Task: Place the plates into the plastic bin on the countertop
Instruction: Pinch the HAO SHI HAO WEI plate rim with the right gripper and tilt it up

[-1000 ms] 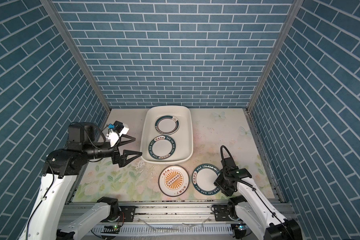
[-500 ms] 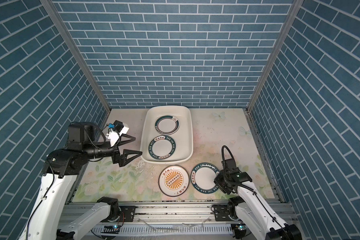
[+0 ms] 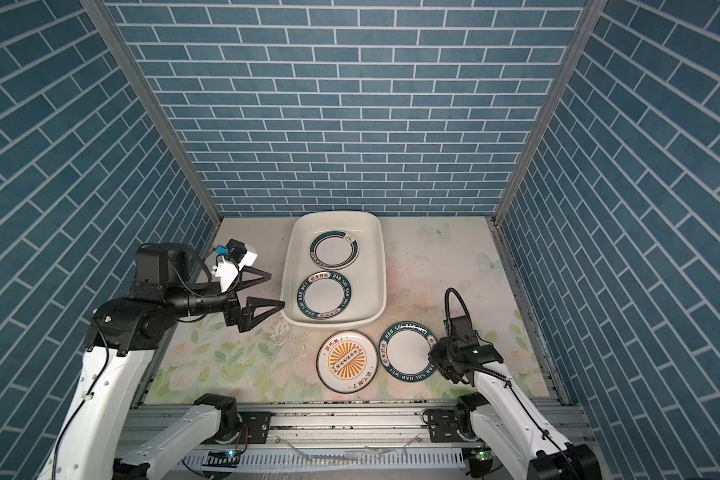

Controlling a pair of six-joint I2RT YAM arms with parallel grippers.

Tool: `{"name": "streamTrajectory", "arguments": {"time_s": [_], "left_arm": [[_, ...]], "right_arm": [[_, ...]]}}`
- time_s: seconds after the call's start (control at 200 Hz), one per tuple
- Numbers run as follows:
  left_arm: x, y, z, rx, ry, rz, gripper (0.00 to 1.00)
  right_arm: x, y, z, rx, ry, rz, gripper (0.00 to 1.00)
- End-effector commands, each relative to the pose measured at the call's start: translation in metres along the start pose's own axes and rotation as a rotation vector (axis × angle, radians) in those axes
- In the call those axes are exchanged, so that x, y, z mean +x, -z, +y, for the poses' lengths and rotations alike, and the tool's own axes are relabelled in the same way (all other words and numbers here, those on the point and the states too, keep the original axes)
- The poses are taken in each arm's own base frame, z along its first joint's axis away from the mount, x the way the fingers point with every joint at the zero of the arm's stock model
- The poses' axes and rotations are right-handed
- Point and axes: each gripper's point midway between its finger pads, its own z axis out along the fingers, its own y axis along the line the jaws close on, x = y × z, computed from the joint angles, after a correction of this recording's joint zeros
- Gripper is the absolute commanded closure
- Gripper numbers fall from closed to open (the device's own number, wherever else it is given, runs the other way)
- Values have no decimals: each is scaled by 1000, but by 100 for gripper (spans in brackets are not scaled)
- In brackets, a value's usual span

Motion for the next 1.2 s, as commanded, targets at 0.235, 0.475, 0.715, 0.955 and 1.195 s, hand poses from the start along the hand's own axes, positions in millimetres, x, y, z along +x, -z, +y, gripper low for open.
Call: {"name": "streamTrajectory", "arguments": {"time_s": [0.235,0.475,0.715,0.955,1.195], "left_arm": [[-2,-4,1,19,18,-7,0],[-2,-4,1,19,19,-12,1],[-2,-4,0,17,20,-15,0],[-2,-4,0,17,24,-15,0],[-4,-4,1,15,24,-17,0]], "right_arm": [[16,8,-13,-51,17,7,71],[20,6,-12,-67,27,28,72],[19,2,-15,-47,37,30,76],[15,-4,-13,-58,39,13,77],[10,-6,-13,-62,40,-17,83]]}}
